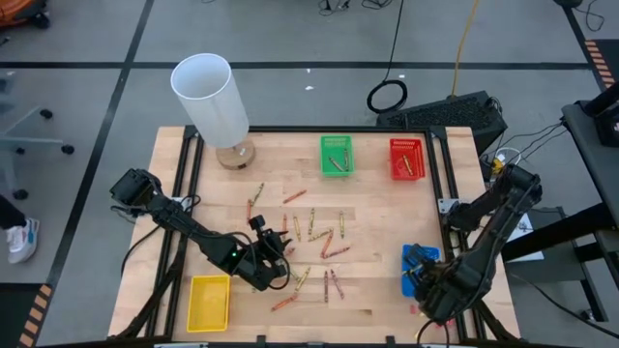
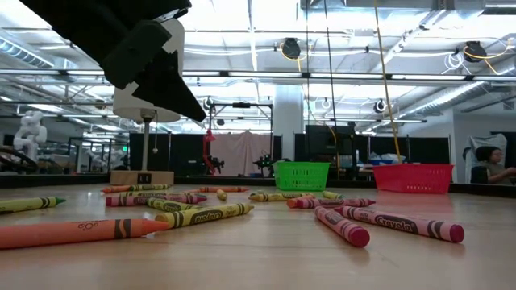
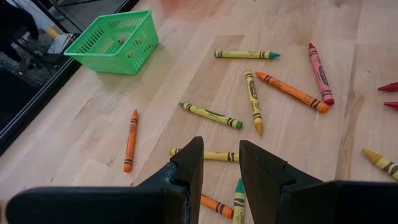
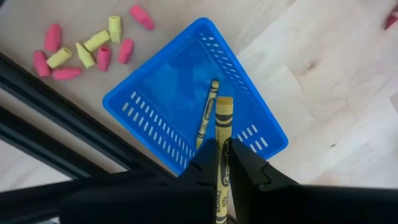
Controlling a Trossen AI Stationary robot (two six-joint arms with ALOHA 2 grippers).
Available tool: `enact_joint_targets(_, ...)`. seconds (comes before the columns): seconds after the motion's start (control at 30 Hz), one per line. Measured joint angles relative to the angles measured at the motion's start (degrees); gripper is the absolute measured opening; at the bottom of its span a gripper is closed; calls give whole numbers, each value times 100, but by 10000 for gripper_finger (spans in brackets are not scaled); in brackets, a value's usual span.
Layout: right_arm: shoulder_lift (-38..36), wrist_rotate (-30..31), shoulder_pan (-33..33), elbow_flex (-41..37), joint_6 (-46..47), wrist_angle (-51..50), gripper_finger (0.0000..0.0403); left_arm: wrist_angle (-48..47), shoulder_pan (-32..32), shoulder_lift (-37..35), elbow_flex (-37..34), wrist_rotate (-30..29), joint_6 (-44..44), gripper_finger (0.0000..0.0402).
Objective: Sort crayons
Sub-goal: Put the yellow crayon into the blue bin, then put the green crayon into the red bin
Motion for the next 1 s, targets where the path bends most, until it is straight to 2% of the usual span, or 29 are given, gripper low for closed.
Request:
enact_joint_targets(0.33,2,-10,0,-413,315,406,10,0,-2,0,2,0,0,102)
enact_joint_targets(0.73,2,21,-2,-619,1419,424,122,0,-2,0,0,0,0,102)
enact_joint_targets(1.0,2,133,-2,-619,2926,400,119,16,81,0,0,-38,-1,102)
